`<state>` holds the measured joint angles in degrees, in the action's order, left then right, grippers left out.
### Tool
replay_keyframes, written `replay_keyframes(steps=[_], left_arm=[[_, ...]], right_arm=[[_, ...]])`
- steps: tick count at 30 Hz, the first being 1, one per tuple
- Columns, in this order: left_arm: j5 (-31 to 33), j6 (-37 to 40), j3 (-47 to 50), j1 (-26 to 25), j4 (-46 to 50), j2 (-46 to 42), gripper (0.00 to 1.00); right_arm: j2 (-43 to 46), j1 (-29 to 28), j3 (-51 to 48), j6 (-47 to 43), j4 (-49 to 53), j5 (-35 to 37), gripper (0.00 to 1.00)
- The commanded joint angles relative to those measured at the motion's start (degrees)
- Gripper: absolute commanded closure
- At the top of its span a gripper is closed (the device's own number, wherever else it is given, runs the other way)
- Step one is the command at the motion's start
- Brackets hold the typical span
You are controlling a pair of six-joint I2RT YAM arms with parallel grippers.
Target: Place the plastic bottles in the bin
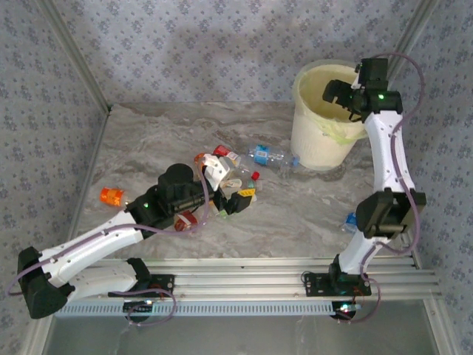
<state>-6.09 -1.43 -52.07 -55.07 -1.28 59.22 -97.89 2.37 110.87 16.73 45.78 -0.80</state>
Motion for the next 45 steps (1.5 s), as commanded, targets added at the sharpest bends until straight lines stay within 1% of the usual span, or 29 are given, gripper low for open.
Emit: replay_keyframes(steps=[1, 5, 10, 12, 13, 16, 20, 22, 24, 27, 30, 33, 35, 38, 41, 45], left_arm=[[2.3, 3.3, -3.6, 0.3, 4.4, 1.5, 0.00], [5.7, 4.0, -6.8, 0.3, 9.8, 4.2, 0.00], [9.2, 4.7, -10.7, 0.4, 16.1, 7.9, 0.00], [10.8, 4.4, -12.5, 0.3, 18.8, 9.9, 0.00], [11.6, 4.2, -13.8, 0.3, 20.6, 11.1, 0.00], [14.6, 2.9, -17.5, 0.3, 26.2, 14.7, 0.00], [18.5, 0.9, -21.6, 0.2, 33.2, 18.7, 0.00], [19.4, -0.9, -22.6, 0.2, 36.2, 20.1, 0.00], [19.4, -2.5, -23.0, 0.2, 38.9, 21.3, 0.00], [19.2, -4.3, -23.9, 0.2, 45.3, 23.7, 0.00], [19.9, -5.0, -23.4, 0.4, 50.0, 26.2, 0.00], [17.7, -4.2, -22.8, 0.6, 52.5, 28.7, 0.00], [15.8, -3.7, -23.3, 0.8, 53.9, 31.1, 0.00], [14.9, -2.9, -23.7, 1.5, 54.1, 34.0, 0.00], [12.1, -1.5, -24.0, 2.7, 53.6, 36.2, 0.00], [11.5, 0.6, -25.8, 3.6, 55.2, 39.5, 0.04]], right_arm=[[6.3, -1.3, -2.9, -0.3, 0.8, 0.6, 0.04], [12.7, -3.2, -7.0, 0.0, 1.5, -1.0, 0.03], [21.0, -7.1, -14.8, 1.2, 1.0, -3.4, 0.02], [23.9, -8.6, -18.2, 2.5, 0.8, -5.2, 0.01], [25.7, -9.2, -20.4, 3.5, 0.1, -7.3, 0.01], [30.9, -10.8, -27.2, 5.9, -3.1, -12.8, 0.00], [36.4, -12.3, -34.3, 8.7, -5.0, -14.8, 0.00], [38.7, -12.4, -37.2, 9.6, -5.5, -15.6, 0.00], [40.9, -12.6, -40.1, 10.2, -5.6, -16.0, 0.00], [43.7, -12.6, -44.3, 11.1, -5.3, -16.5, 0.00], [45.6, -12.7, -47.6, 11.8, -5.7, -18.8, 0.00], [46.9, -13.0, -51.2, 11.7, -7.8, -24.2, 0.00], [48.0, -14.3, -54.1, 11.5, -10.8, -28.1, 0.00], [48.7, -16.5, -56.3, 11.1, -11.1, -27.2, 0.00], [49.0, -17.8, -57.7, 11.2, -11.1, -26.0, 0.00], [49.9, -19.2, -59.6, 11.6, -11.1, -25.8, 0.00]])
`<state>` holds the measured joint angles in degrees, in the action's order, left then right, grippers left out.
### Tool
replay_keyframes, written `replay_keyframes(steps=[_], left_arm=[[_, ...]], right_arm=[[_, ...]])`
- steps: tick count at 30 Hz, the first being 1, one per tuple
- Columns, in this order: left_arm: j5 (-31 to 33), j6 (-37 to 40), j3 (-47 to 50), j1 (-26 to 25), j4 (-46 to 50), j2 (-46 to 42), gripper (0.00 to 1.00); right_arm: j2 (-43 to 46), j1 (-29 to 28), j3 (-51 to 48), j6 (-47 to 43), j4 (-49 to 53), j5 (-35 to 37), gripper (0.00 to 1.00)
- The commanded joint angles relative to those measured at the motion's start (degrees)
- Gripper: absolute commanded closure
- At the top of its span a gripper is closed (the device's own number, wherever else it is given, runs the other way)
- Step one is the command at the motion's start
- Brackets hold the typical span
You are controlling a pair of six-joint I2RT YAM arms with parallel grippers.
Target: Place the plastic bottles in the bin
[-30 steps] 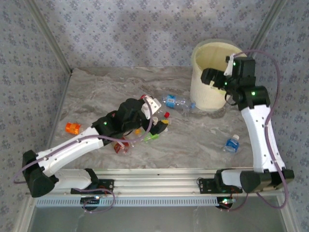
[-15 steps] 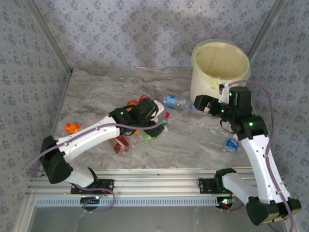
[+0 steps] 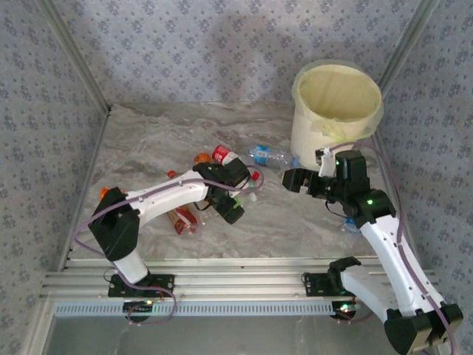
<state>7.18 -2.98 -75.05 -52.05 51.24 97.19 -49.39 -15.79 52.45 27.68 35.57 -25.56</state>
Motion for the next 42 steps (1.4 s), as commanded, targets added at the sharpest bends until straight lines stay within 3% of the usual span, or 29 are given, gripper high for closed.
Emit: replay_keyframes(steps=[1, 15, 24, 29, 33, 42], left_arm=[[-1.8, 2.3, -2.9, 0.9, 2.6, 2.1, 0.05], [-2.2, 4.3, -7.1, 1.6, 4.5, 10.6, 0.14], [-3.0, 3.9, -6.3, 1.6, 5.1, 11.6, 0.15], [-6.4, 3.4, -6.4, 1.5, 6.2, 12.2, 0.16], [-7.2, 2.7, -6.4, 1.4, 6.7, 12.3, 0.23], [-7.9, 0.1, -6.6, -0.3, 8.0, 14.2, 0.25]], right_arm=[[1.7, -1.4, -1.6, 0.8, -2.2, -0.8, 0.00], [1.9, -2.6, -2.8, 0.5, -2.6, 1.9, 0.00], [2.2, -2.6, -3.8, 0.0, -2.4, 2.4, 0.00], [3.0, -2.7, -4.2, -0.3, -1.9, 2.8, 0.00], [3.9, -2.6, -4.7, -0.3, -1.7, 3.2, 0.00], [4.4, -2.6, -4.7, -0.6, -1.4, 3.4, 0.00]])
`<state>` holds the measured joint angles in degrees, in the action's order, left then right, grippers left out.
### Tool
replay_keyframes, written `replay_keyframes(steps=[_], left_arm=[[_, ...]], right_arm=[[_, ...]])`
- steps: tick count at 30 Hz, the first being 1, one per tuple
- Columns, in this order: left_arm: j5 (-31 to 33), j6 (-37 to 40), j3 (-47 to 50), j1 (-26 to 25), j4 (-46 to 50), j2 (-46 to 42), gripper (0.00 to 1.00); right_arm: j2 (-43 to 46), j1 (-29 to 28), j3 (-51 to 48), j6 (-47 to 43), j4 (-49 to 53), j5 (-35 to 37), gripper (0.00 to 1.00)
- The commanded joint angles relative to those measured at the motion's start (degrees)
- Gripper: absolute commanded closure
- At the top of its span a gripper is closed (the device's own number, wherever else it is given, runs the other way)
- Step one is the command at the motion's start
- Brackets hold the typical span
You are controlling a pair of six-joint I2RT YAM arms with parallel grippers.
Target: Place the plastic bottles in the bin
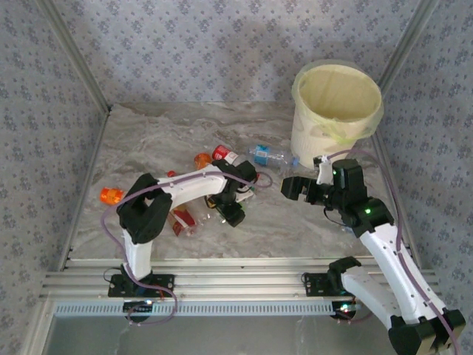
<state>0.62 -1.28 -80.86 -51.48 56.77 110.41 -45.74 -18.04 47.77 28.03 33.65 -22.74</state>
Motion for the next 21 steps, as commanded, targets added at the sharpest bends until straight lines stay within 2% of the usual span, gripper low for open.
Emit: replay_keyframes(steps=[1, 7, 11, 16, 21], left_arm=[[-1.5, -1.8, -0.6, -1.1, 2.6, 1.1, 0.26], [-2.2, -2.2, -1.4, -2.0, 2.2, 0.8, 0.37], [-6.6, -2.7, -3.7, -2.0, 1.0, -3.0, 0.43], [-17.7, -4.0, -7.7, -0.5, -2.3, -7.4, 0.46], [-32.0, -5.2, -9.0, 1.3, -9.4, -10.9, 0.46]], right_arm=[[0.7, -0.3, 0.1, -1.0, 2.0, 0.6, 0.00], [1.0, -0.2, 0.1, -0.8, 3.0, 1.2, 0.00], [2.0, -0.1, -2.1, 4.1, 4.0, 4.2, 0.02], [7.9, -0.1, -7.4, 11.5, -1.6, 4.8, 0.04], [10.7, 0.9, -9.3, 15.8, -6.5, 1.8, 0.07]])
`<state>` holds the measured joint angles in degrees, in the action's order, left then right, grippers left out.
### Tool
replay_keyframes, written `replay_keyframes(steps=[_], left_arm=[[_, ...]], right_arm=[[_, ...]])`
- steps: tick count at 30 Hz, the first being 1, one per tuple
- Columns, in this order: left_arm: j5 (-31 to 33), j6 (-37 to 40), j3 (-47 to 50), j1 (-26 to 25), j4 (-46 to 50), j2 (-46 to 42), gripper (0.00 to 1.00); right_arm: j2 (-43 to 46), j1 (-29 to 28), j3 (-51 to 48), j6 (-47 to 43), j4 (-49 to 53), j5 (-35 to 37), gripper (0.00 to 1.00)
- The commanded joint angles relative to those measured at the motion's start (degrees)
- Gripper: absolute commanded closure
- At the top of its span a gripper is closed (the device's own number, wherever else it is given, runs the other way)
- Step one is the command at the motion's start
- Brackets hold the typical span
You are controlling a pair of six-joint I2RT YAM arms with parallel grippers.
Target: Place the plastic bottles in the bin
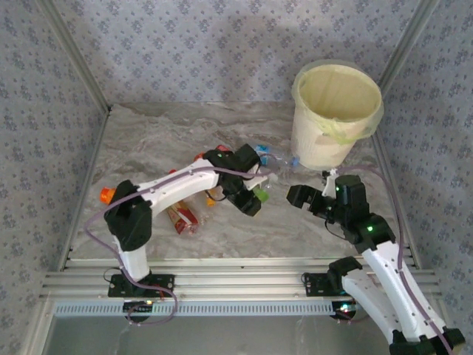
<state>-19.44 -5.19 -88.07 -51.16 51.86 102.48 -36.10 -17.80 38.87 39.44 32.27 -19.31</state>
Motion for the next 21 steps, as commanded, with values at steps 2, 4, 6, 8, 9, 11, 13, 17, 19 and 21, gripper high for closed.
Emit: replay_keyframes(steps=[2, 4, 6, 8, 9, 11, 13, 17, 19, 21], left_arm=[[-17.2, -1.1, -2.1, 1.4, -7.2, -3.7, 0.46], [-22.2, -1.5, -2.1, 1.6, -10.1, -4.0, 0.46], [-25.7, -1.9, -2.0, 1.7, -12.1, -3.9, 0.46], [-28.4, -2.1, -1.2, 1.7, -14.1, -3.9, 0.46], [-29.5, -2.6, -0.5, 1.8, -15.7, -4.1, 0.46], [-30.2, -3.3, 1.2, 1.8, -17.7, -4.8, 0.46], [-30.1, -3.5, 2.6, 1.8, -19.0, -5.6, 0.46], [-29.4, -3.0, 2.9, 1.7, -18.0, -6.5, 0.46], [-28.8, -2.6, 2.7, 1.6, -17.6, -6.9, 0.46], [-28.3, -2.5, 3.1, 1.7, -17.5, -7.3, 0.46]], right_arm=[[1.1, 1.1, -0.3, 5.1, -8.0, -3.5, 0.09], [1.2, 1.2, 0.3, 6.2, -10.0, -5.1, 0.11], [1.2, 1.5, 1.3, 6.8, -11.1, -5.4, 0.13], [1.1, 1.8, 2.5, 7.4, -11.4, -4.2, 0.16], [1.0, 1.8, 3.0, 7.8, -12.0, -3.5, 0.18], [0.6, 2.0, 3.7, 8.3, -12.8, -2.4, 0.22], [-0.2, 2.2, 4.6, 8.4, -12.9, -1.5, 0.25], [-2.9, 3.2, 6.2, 8.6, -14.3, -2.2, 0.30], [-4.9, 3.2, 7.1, 8.7, -15.3, -3.3, 0.32], [-6.8, 3.2, 7.9, 8.9, -16.1, -4.0, 0.32]])
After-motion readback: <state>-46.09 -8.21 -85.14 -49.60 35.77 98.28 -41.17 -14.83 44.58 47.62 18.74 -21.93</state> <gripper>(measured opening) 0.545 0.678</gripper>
